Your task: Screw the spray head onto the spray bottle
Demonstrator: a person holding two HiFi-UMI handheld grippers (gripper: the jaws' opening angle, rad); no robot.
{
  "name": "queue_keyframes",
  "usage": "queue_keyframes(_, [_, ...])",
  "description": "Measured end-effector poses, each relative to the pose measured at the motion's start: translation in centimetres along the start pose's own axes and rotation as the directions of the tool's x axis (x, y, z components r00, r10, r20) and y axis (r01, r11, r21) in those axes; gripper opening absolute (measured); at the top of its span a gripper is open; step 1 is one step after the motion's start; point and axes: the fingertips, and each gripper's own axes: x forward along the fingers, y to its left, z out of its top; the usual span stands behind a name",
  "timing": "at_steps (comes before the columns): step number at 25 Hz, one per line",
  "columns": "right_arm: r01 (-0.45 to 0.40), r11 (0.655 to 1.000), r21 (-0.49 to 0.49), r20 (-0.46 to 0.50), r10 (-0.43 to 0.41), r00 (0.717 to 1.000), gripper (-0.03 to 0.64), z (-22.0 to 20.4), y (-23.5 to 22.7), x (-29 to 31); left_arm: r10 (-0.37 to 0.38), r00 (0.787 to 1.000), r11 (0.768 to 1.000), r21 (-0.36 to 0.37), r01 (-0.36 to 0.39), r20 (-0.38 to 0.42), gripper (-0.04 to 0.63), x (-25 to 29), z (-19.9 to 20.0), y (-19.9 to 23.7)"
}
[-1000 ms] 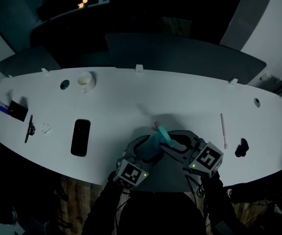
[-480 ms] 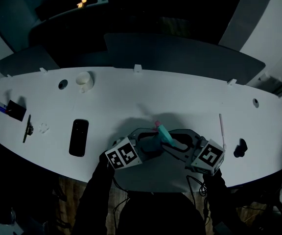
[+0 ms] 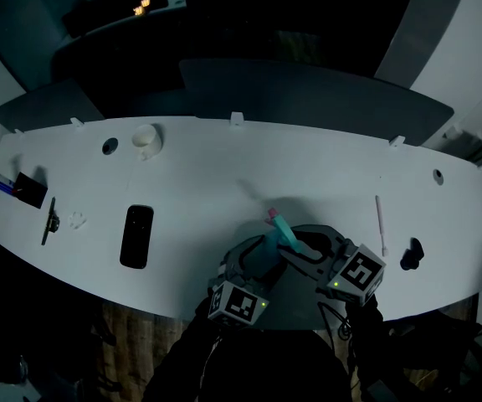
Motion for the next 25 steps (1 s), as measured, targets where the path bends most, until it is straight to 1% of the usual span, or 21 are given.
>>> queue_keyframes(2, [-0.005,1.000,-0.004,-0.004,0.005,1.000,0.137,0.0,-0.1,0.1,-0.083,0.996,0.995,0.055,0.083,-0.018,0.312,-0.6,-0.4,0.7])
queue_keyframes(3, [-0.010,1.000,-0.007,-0.007,0.010,1.000,0.137,0.1,-0.1,0.1,-0.132,0.991,0.988,0.072,0.134,-0.031,0.311,-0.8,-0.6,1.1])
queue_keyframes(4, [-0.017,1.000,-0.010,-0.009,0.017,1.000,0.137,0.1,-0.2,0.2,-0.194,0.980,0.978,0.076,0.196,-0.036,0.311,-1.0,-0.6,1.4])
queue_keyframes(5, [-0.026,1.000,-0.011,-0.010,0.026,1.000,0.137,0.1,-0.2,0.2,-0.268,0.963,0.960,0.074,0.270,-0.033,0.311,-1.1,-0.3,1.5])
queue_keyframes(6, [-0.036,0.999,-0.013,-0.009,0.036,0.999,0.137,0.0,-0.2,0.1,-0.347,0.937,0.935,0.074,0.348,-0.029,0.310,-1.2,0.0,1.4])
queue_keyframes(8, [-0.052,0.998,-0.019,-0.009,0.052,0.999,0.137,-0.3,-0.2,0.1,-0.475,0.879,0.874,0.093,0.478,-0.044,0.304,-1.1,0.3,0.9])
queue_keyframes(9, [-0.057,0.998,-0.017,-0.010,0.057,0.998,0.137,-0.3,-0.2,0.1,-0.517,0.854,0.847,0.107,0.520,-0.062,0.291,-0.8,0.3,0.7])
queue_keyframes(10, [-0.060,0.998,-0.011,-0.010,0.060,0.998,0.137,-0.2,-0.2,0.1,-0.544,0.835,0.827,0.118,0.550,-0.078,0.274,-0.4,0.2,0.5])
queue_keyframes(11, [-0.060,0.998,0.000,-0.010,0.060,0.998,0.137,-0.1,-0.2,0.1,-0.563,0.822,0.813,0.121,0.570,-0.086,0.273,-0.1,0.1,0.4])
queue_keyframes(12, [-0.058,0.998,0.010,-0.010,0.058,0.998,0.137,0.0,-0.3,0.0,-0.577,0.812,0.804,0.117,0.583,-0.086,0.273,0.2,0.1,0.4])
queue_keyframes(14, [-0.060,0.998,0.023,-0.010,0.060,0.998,0.137,0.1,-0.5,-0.2,-0.588,0.805,0.798,0.110,0.593,-0.079,0.273,0.4,0.4,0.3])
queue_keyframes(15, [-0.062,0.998,0.025,-0.012,0.062,0.998,0.137,0.1,-0.6,-0.3,-0.585,0.807,0.800,0.108,0.590,-0.074,0.273,0.5,0.5,0.2])
queue_keyframes(16, [-0.062,0.998,0.025,-0.015,0.062,0.998,0.137,0.1,-0.6,-0.3,-0.577,0.814,0.807,0.107,0.581,-0.069,0.273,0.5,0.5,0.1])
queue_keyframes(17, [-0.060,0.998,0.023,-0.018,0.061,0.998,0.137,0.1,-0.6,-0.4,-0.562,0.825,0.818,0.104,0.565,-0.063,0.272,0.4,0.6,0.0])
queue_keyframes(18, [-0.057,0.998,0.023,-0.018,0.057,0.998,0.137,0.0,-0.6,-0.4,-0.540,0.840,0.834,0.098,0.542,-0.055,0.272,0.4,0.6,0.0])
queue_keyframes(20, [-0.047,0.999,0.024,-0.016,0.047,0.999,0.137,0.0,-0.6,-0.4,-0.475,0.880,0.876,0.077,0.476,-0.031,0.272,0.4,0.7,-0.1])
queue_keyframes(22, [-0.034,0.999,0.024,-0.012,0.034,0.999,0.137,0.0,-0.7,-0.4,-0.379,0.925,0.924,0.052,0.379,-0.005,0.272,0.5,0.7,0.0])
queue_keyframes(23, [-0.027,0.999,0.022,-0.010,0.027,1.000,0.137,0.0,-0.8,-0.4,-0.318,0.948,0.948,0.037,0.317,0.006,0.272,0.5,0.7,0.0])
queue_keyframes(25, [-0.011,1.000,0.018,-0.009,0.011,1.000,0.137,0.0,-0.9,-0.5,-0.165,0.986,0.986,0.010,0.165,0.020,0.273,0.6,0.7,-0.1])
